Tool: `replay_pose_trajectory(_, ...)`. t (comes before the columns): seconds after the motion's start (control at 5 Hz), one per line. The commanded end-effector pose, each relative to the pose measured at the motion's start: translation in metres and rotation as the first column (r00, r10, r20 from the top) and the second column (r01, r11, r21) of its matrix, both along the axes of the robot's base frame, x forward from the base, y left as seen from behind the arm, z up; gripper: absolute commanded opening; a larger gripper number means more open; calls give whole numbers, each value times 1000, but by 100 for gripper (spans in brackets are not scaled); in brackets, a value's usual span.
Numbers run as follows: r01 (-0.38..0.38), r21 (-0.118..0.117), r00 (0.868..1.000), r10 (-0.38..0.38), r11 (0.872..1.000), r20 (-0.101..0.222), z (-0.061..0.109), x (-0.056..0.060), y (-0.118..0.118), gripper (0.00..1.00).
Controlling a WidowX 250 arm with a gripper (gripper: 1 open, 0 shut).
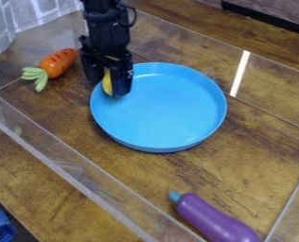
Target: Remove the carrot from the blue tray and put it on the table
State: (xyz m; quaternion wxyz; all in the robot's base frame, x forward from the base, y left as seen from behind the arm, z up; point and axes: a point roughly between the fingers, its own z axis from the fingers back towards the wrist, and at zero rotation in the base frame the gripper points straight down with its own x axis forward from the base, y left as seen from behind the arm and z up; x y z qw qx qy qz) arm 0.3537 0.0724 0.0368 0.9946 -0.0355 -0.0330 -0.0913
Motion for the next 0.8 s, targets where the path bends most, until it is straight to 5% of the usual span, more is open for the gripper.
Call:
replay_pose_trajectory(0.0, 9, 16, 998, -10, 1000, 67, 19, 13, 4, 0)
replay_pose_trajectory(0.4, 19, 21, 998, -20, 1000, 65, 27, 14, 15, 0)
replay_pose_trajectory(0.6, 21, 18, 997, -23, 1000, 79, 29, 26, 22, 0)
